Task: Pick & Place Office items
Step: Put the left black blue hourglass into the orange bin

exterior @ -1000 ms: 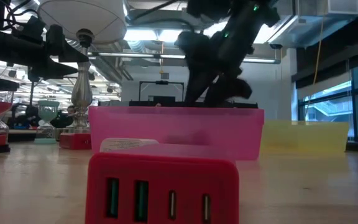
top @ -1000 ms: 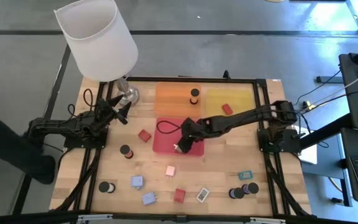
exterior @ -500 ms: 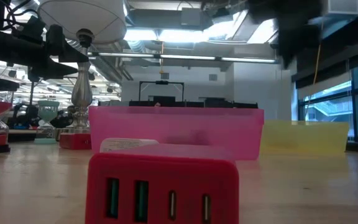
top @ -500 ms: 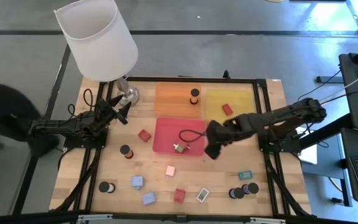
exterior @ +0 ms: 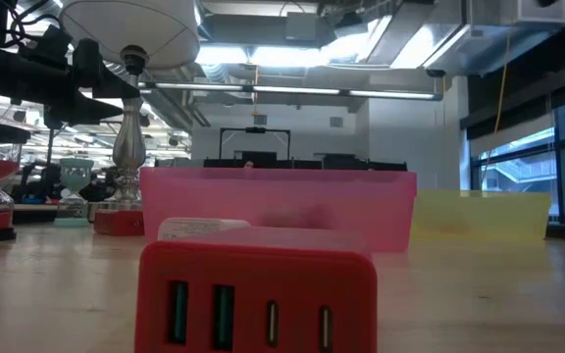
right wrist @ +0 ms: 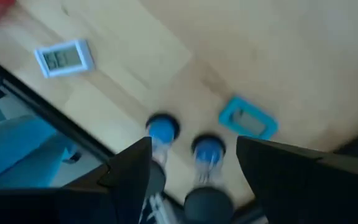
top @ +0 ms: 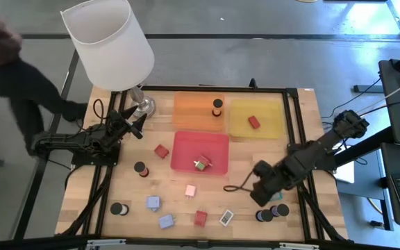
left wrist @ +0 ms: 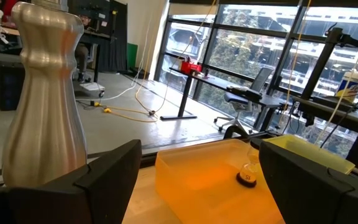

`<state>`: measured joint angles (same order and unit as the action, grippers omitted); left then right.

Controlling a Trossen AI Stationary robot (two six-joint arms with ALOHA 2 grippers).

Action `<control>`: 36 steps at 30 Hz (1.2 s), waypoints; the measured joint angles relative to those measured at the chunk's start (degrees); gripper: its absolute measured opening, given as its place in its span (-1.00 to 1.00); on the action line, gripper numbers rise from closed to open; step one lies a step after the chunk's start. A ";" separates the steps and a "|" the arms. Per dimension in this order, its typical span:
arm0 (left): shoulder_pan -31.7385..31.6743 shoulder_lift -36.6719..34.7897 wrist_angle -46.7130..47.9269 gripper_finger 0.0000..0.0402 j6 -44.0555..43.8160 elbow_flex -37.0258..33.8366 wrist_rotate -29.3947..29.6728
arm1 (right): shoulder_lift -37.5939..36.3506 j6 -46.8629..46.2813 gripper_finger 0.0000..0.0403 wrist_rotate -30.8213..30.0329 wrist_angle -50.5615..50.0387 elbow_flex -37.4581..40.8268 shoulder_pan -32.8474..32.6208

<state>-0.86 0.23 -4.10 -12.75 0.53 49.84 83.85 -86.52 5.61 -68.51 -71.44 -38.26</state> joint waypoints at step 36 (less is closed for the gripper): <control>0.01 0.02 0.02 0.60 0.00 0.00 0.00 | 1.25 27.81 0.75 -14.22 10.49 0.00 -16.98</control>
<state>-0.85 0.25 -4.08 -12.75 0.53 49.84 85.11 -58.71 -8.61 -58.02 -71.44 -55.24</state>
